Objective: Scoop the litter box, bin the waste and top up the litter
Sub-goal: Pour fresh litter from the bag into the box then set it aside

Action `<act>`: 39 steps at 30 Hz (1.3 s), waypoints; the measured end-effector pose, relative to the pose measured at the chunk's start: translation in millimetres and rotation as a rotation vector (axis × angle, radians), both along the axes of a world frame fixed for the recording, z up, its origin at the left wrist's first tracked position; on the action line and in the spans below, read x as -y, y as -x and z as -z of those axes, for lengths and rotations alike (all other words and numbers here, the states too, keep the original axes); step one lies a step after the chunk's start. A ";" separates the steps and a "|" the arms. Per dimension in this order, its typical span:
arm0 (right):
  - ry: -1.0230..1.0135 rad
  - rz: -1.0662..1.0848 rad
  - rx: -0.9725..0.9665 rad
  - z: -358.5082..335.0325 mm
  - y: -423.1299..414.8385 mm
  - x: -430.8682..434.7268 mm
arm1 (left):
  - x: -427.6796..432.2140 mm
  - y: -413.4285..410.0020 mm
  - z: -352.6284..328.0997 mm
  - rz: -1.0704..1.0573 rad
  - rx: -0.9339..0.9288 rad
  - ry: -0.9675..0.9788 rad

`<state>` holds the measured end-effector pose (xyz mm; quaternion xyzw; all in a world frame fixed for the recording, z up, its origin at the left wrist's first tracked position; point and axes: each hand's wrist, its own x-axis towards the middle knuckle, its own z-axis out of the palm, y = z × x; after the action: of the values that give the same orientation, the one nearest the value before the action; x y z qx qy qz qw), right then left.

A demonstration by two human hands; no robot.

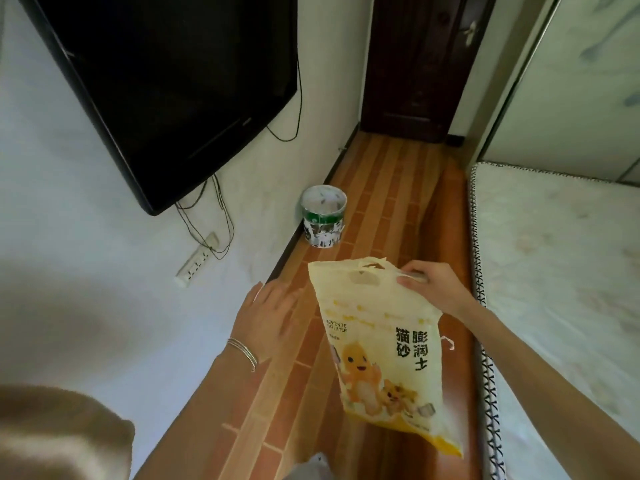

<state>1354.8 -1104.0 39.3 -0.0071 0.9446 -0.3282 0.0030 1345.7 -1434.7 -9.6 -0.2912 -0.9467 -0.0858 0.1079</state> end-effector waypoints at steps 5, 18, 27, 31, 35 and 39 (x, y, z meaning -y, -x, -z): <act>0.012 0.055 -0.041 -11.3 53.6 -17.7 | -19.0 79.3 -11.2 0.082 -0.094 0.041; 0.017 0.123 -0.005 3.8 167.5 -107.0 | -114.6 220.8 6.7 0.178 -0.103 0.179; 0.020 0.113 0.023 -9.4 307.4 -212.1 | -224.7 356.4 -6.3 0.168 -0.150 0.167; 0.027 0.088 -0.003 -23.6 365.8 -250.7 | -267.5 416.0 -12.4 0.131 -0.185 0.096; 0.036 0.073 -0.005 -26.9 410.6 -279.0 | -299.1 458.6 -17.4 0.126 -0.149 0.068; 0.015 0.065 -0.017 -23.7 454.7 -304.0 | -320.5 505.0 -15.0 0.113 -0.119 0.081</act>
<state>900.1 -800.1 63.0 0.0205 0.9419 -0.3350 -0.0157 840.7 -1114.2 5.4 -0.3529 -0.9234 -0.0357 0.1469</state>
